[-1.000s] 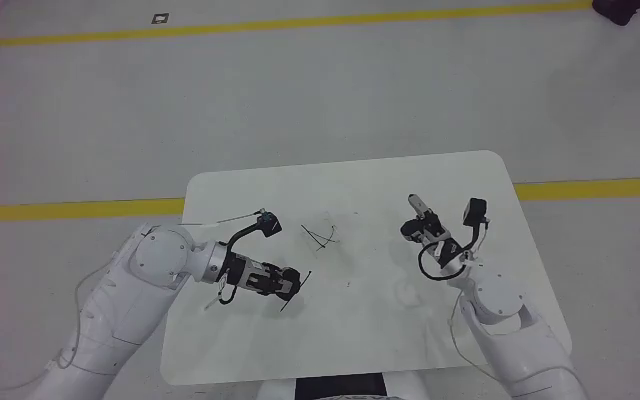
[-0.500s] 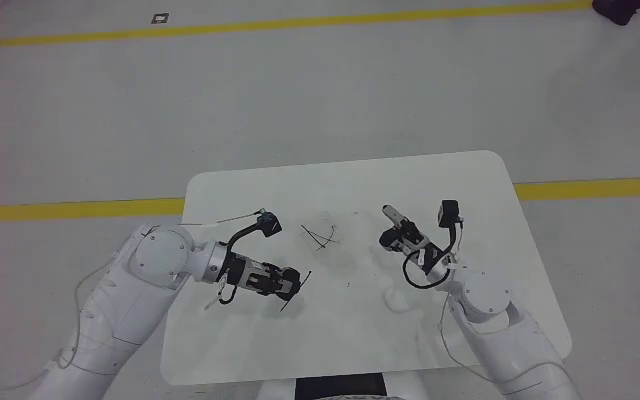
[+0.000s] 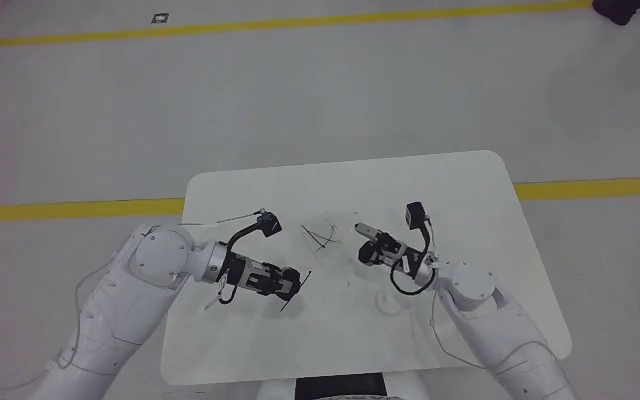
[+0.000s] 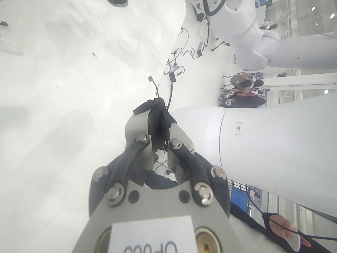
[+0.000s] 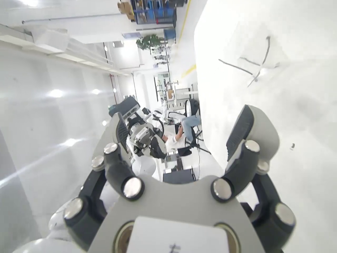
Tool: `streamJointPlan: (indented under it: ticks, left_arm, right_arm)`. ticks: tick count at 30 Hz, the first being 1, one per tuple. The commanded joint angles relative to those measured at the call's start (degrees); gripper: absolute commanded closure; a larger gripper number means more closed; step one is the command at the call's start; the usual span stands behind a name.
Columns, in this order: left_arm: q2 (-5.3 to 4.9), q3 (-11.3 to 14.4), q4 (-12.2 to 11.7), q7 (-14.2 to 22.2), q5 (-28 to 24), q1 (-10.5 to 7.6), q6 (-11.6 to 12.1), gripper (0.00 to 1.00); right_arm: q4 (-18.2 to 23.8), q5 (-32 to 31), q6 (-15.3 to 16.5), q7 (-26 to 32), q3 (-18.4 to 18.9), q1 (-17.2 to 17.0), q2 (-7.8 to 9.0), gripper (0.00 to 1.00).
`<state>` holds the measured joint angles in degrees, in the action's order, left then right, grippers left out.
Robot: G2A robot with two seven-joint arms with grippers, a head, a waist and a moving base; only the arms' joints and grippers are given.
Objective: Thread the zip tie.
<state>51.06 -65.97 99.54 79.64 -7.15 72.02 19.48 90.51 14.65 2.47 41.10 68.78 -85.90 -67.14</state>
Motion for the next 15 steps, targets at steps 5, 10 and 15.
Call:
streamJointPlan:
  ticks: [5, 10, 15]
  left_arm:
    - [0.00, 0.00, 0.00, 0.00, 0.00, 0.00, 0.00, 1.00]
    - [0.08, 0.71, -0.17, -1.30, -0.76, 0.31, 0.00, 1.00]
    - [0.10, 2.02, -2.64, 0.00, -9.54, -0.72, 0.00, 1.00]
  right_arm:
    - [-0.55, 0.56, 0.49, 2.71, -0.23, 0.67, 0.06, 0.00]
    - [-0.55, 0.56, 0.49, 2.71, -0.23, 0.67, 0.06, 0.00]
    - [-1.70, 3.51, 2.05, 5.10, -0.52, 0.83, 0.04, 0.00]
